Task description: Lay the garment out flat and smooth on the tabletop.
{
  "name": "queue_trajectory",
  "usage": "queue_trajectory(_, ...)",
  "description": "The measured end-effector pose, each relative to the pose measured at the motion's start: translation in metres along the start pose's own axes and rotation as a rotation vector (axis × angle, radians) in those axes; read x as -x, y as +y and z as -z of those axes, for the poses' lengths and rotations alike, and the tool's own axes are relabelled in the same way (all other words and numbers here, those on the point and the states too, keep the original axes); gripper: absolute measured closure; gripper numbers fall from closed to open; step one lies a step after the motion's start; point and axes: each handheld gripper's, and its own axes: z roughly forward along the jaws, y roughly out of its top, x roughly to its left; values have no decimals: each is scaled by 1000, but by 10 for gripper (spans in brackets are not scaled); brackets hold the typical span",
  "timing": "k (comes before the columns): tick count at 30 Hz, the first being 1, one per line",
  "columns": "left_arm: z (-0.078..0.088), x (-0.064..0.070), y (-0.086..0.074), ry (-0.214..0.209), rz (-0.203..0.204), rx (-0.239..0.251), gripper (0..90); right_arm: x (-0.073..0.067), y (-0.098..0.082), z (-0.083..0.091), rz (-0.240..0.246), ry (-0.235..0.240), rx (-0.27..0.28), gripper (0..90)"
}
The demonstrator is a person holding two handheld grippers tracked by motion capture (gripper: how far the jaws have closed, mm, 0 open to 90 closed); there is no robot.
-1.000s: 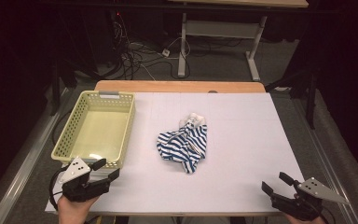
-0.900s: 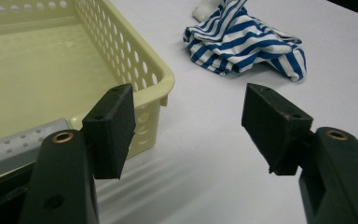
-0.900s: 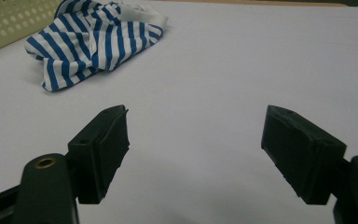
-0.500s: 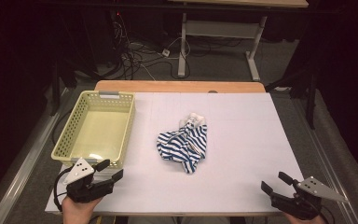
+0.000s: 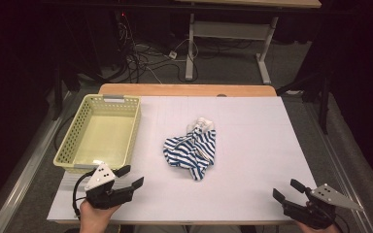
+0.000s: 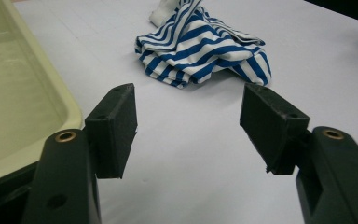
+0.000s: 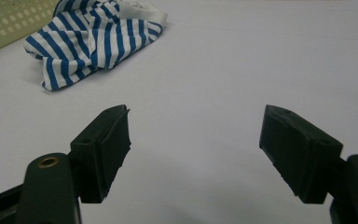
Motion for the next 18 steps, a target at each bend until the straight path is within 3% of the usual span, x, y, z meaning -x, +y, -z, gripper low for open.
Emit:
queue_trajectory(7,-6,3,2,-6,-6,2,356,-1,0,0,6,1,-2,258)
queue_trajectory(18,-27,10,10,-50,-17,-29,373,-9,4,-6,24,12,0,295)
